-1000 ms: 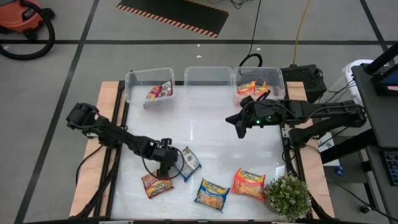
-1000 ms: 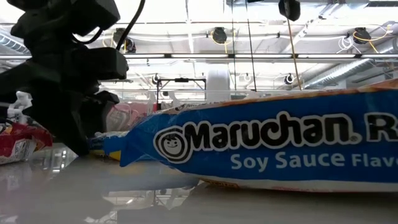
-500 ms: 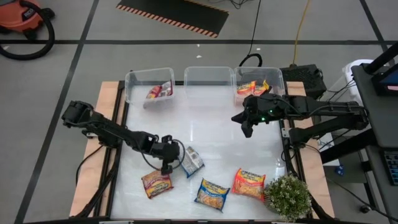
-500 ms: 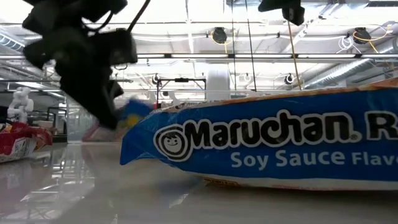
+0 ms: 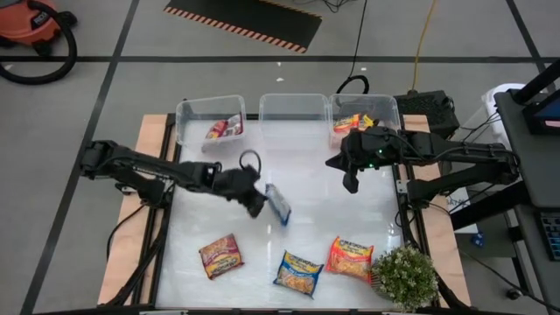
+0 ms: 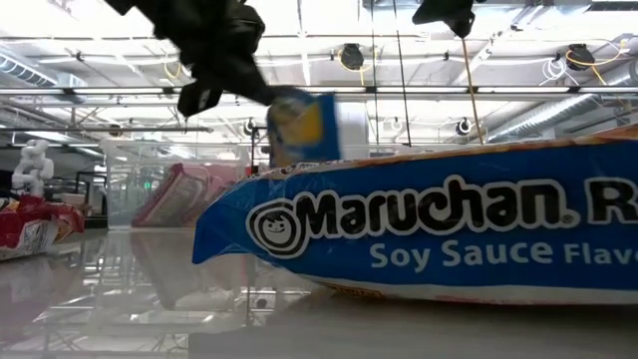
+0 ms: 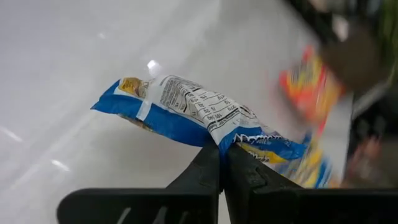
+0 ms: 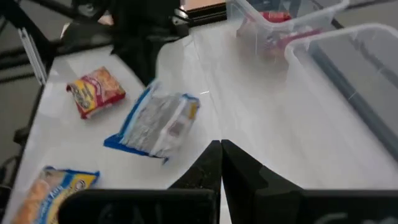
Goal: Sort Maruchan noodles
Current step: Put the top blue noodle pack into the middle transparent bin, then put the orange noodle pack into the right transparent bin
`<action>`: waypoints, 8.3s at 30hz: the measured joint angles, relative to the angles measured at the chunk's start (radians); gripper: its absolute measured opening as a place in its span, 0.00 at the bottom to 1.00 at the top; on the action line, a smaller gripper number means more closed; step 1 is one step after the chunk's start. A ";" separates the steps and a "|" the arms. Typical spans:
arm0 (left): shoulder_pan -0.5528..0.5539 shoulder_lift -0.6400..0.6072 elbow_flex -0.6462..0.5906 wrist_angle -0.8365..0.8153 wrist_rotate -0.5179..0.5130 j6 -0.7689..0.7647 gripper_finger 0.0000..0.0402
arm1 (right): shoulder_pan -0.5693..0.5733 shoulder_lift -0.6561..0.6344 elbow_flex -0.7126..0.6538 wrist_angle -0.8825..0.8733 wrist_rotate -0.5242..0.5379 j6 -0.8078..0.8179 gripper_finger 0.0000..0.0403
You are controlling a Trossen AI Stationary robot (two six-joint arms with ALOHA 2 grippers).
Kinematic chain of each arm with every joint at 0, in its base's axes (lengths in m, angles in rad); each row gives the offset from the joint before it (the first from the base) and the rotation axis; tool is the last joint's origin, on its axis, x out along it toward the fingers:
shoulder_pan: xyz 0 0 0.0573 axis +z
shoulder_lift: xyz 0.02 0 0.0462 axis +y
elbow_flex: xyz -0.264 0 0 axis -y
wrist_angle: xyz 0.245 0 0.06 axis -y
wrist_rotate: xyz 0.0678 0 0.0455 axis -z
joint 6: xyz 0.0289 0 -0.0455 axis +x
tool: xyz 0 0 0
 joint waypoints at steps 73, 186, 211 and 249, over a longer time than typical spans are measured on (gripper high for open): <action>0.410 -0.002 0.245 0.472 0.773 -0.041 0.01 | -0.046 0.168 -0.119 0.663 -0.172 0.047 0.66; 0.656 -0.127 0.245 -0.448 0.764 0.557 0.42 | -0.606 0.607 0.115 0.600 -0.414 0.274 0.50; 0.627 -0.126 0.245 -0.494 0.711 0.604 0.42 | -0.057 0.216 0.115 -0.200 -0.268 0.397 0.50; 0.027 -0.126 0.244 -0.416 0.058 -0.092 0.42 | 0.240 0.234 -0.591 0.477 -0.596 0.287 0.50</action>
